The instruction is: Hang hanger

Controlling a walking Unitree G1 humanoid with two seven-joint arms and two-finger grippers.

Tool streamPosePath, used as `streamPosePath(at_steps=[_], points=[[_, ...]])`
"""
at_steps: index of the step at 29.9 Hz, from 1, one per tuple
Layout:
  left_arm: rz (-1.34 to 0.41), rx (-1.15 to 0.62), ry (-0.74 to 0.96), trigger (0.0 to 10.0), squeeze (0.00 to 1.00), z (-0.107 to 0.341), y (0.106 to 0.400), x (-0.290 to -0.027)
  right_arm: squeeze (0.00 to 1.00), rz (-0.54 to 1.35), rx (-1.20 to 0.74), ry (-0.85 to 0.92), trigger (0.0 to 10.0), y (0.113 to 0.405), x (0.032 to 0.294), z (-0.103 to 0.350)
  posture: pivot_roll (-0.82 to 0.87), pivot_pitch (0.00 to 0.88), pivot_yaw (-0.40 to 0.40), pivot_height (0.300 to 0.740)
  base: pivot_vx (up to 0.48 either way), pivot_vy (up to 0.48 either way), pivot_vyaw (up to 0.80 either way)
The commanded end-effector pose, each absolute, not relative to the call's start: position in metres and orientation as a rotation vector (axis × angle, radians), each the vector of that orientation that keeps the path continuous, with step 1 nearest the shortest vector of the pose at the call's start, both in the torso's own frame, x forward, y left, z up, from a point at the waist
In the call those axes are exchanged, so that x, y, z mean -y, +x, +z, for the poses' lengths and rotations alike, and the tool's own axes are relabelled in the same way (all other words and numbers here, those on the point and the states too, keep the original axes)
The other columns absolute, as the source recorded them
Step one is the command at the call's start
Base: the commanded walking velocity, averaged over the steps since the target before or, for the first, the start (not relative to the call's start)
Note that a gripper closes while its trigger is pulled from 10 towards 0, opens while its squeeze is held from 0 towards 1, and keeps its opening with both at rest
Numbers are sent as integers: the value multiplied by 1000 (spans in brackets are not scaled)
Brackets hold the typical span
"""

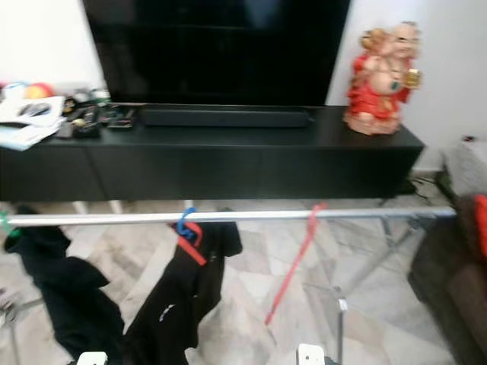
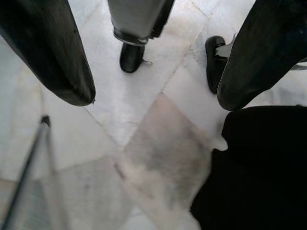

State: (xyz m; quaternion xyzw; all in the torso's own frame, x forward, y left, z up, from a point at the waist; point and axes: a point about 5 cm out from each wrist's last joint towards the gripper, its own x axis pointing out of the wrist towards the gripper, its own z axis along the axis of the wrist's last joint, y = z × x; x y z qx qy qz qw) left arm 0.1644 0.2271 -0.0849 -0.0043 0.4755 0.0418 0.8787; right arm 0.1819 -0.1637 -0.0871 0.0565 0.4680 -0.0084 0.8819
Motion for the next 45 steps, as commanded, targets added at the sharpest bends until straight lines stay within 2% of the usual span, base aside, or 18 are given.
streamPosePath(at_steps=[1, 11, 29, 40, 45], points=[[86, -1014, -6, 10000, 0, -87, 160, -228, 0, -15, -978, 113, 10000, 181, 163, -88, 109, 0, -18, 740, 0, 0, 800], [84, -1016, -4, 10000, 0, -87, 160, -229, 0, -14, -982, 115, 10000, 180, 163, -88, 109, 0, -18, 740, 0, 0, 800], [96, -1021, -18, 10000, 0, -87, 160, -229, 0, -50, -972, 155, 10000, 182, 164, -87, 111, 0, -22, 740, 0, 0, 0], [95, -1024, -15, 10000, 0, -87, 159, -228, 0, -48, -972, 153, 10000, 182, 164, -87, 111, 0, -22, 740, 0, 405, 0], [89, -1005, 0, 10000, 0, -86, 162, -229, 0, -48, -972, 152, 10000, 182, 164, -87, 115, 0, -22, 740, 0, 51, 0]])
